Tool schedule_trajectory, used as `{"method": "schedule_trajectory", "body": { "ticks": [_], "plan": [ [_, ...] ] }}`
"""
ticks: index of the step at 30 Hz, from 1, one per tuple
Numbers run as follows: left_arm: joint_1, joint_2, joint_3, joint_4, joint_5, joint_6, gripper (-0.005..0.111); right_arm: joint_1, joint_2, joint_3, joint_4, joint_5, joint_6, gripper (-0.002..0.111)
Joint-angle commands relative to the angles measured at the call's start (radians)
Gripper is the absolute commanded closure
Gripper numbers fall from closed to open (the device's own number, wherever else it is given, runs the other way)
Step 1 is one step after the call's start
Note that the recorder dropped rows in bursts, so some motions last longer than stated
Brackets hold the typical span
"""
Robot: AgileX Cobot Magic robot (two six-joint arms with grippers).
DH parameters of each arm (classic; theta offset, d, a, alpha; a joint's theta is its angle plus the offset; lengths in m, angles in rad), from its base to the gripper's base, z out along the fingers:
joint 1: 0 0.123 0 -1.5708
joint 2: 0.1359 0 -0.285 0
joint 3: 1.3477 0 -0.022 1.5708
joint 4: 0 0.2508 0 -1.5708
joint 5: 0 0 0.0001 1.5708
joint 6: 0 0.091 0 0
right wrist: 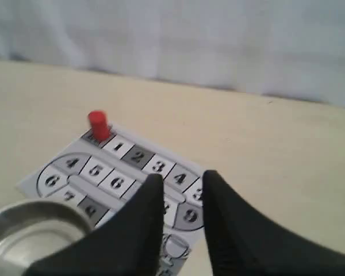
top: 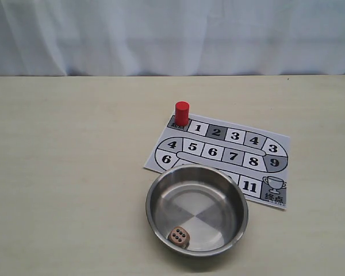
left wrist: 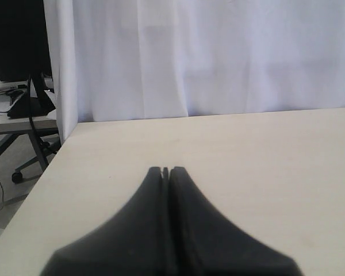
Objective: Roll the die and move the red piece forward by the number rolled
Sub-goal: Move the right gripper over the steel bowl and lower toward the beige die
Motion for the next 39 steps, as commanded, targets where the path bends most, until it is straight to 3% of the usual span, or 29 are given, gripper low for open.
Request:
{"method": "schedule_trajectory", "body": {
  "ticks": [1, 4, 16, 21, 26, 30, 32, 39],
  "plan": [
    [-0.002, -0.003, -0.004, -0.007, -0.005, -0.005, 0.107, 0.108, 0.126, -0.021, 0.093, 0.031, -0.122, 0.064],
    [-0.002, -0.003, -0.004, -0.007, -0.005, -0.005, 0.107, 0.192, 0.208, -0.021, 0.093, 0.035, -0.17, 0.058],
    [-0.002, -0.003, -0.004, -0.007, -0.005, -0.005, 0.107, 0.483, 0.482, -0.086, 0.093, 0.101, -0.246, 0.058],
    [-0.002, -0.003, -0.004, -0.007, -0.005, -0.005, 0.107, 0.505, 0.584, -0.206, 0.096, 0.268, -0.238, 0.058],
    [-0.002, -0.003, -0.004, -0.007, -0.011, -0.005, 0.107, 0.505, 0.644, -0.254, 0.096, 0.291, 0.014, 0.058],
    [-0.002, -0.003, -0.004, -0.007, -0.011, -0.005, 0.107, 0.505, 0.694, -0.261, 0.093, 0.301, 0.009, 0.058],
    [-0.002, -0.003, -0.004, -0.007, -0.011, -0.005, 0.107, 0.514, 0.728, -0.261, 0.093, 0.295, -0.087, 0.058],
    [-0.002, -0.003, -0.004, -0.007, -0.011, -0.005, 0.107, 0.525, 0.797, -0.261, 0.154, 0.29, -0.9, 0.06]
  ]
}}
